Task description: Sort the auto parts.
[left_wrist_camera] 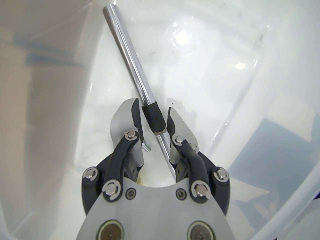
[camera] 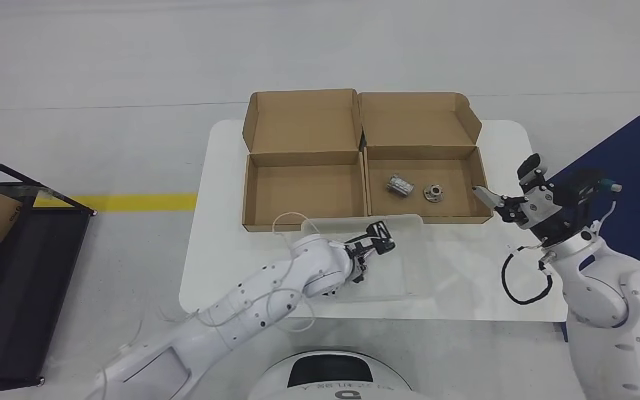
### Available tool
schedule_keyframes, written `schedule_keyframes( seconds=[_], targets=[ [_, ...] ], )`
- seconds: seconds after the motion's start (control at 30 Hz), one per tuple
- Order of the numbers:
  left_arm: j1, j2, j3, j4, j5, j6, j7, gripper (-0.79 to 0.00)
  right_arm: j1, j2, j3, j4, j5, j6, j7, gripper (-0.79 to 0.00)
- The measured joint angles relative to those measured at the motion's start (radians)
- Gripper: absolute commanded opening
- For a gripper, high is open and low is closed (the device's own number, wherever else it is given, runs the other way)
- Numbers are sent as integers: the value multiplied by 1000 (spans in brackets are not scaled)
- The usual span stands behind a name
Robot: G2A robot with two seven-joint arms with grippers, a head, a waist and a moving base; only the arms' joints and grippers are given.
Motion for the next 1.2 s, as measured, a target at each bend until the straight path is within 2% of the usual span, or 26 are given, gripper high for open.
schedule_keyframes(
  seconds=[0.23, 0.3, 0.4, 0.63, 0.8, 0.93, 1.03, 1.2],
  targets=[
    [-12, -11, 4, 32, 2, 0, 2, -588, 0, 0, 0, 0, 0, 0, 0, 0],
    [-16, -15, 6, 42, 9, 3, 2, -646, 0, 0, 0, 0, 0, 0, 0, 0],
    [-21, -20, 9, 56, 16, 9, 1, -785, 0, 0, 0, 0, 0, 0, 0, 0],
    [-26, -30, 12, 65, 36, 21, 2, -785, 0, 0, 0, 0, 0, 0, 0, 0],
    [-16, -27, -6, 27, 48, 19, 13, -785, 0, 0, 0, 0, 0, 0, 0, 0],
    [10, -11, -75, -38, -19, -6, 70, -785, 0, 0, 0, 0, 0, 0, 0, 0],
    [57, 16, -179, -110, -104, -45, 124, -785, 0, 0, 0, 0, 0, 0, 0, 0],
    [147, 57, -317, -214, -199, -124, 137, -785, 0, 0, 0, 0, 0, 0, 0, 0]
  ],
)
